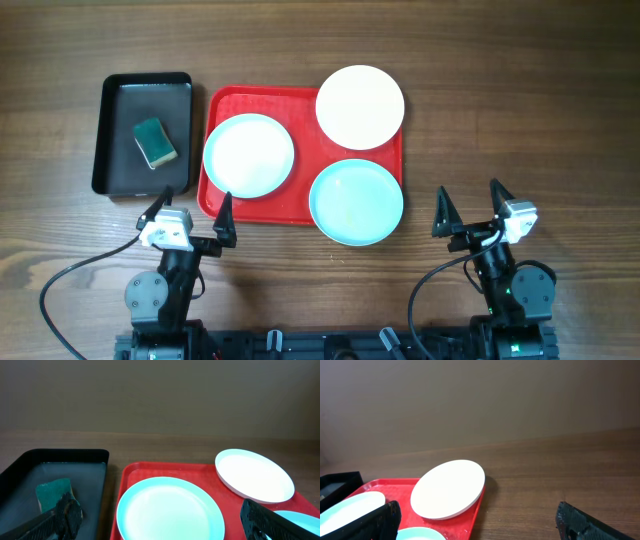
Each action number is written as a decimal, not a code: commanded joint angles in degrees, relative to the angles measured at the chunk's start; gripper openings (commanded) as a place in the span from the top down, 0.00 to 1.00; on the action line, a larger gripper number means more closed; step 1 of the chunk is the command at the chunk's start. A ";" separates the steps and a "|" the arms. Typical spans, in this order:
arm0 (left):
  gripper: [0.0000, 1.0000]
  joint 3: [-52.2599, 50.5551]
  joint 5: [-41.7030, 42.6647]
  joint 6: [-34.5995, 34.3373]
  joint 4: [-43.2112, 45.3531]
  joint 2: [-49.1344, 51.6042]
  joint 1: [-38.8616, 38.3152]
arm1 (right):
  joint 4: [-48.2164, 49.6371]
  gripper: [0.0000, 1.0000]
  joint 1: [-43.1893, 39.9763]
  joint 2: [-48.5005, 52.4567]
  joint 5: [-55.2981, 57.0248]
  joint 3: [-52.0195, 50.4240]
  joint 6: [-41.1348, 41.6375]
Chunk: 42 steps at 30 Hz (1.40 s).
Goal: Clean dirty plates on tray and stack at the side
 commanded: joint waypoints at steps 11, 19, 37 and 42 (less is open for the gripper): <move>0.00 -0.31 -0.57 0.24 -0.04 -0.20 -0.33 | 0.13 0.00 -0.24 -0.24 -0.07 -0.09 -0.76; 0.00 -0.31 -0.57 0.24 -0.04 -0.20 -0.33 | 0.13 0.00 -0.24 -0.24 -0.07 -0.09 -0.79; 0.00 -0.31 -0.57 0.09 -0.11 -0.15 -0.33 | 0.59 0.00 -0.24 -0.24 0.50 -0.09 -0.66; 0.00 -0.31 -0.57 -1.90 0.02 0.09 -0.31 | 1.81 0.00 -0.24 -0.24 -1.03 0.00 -0.63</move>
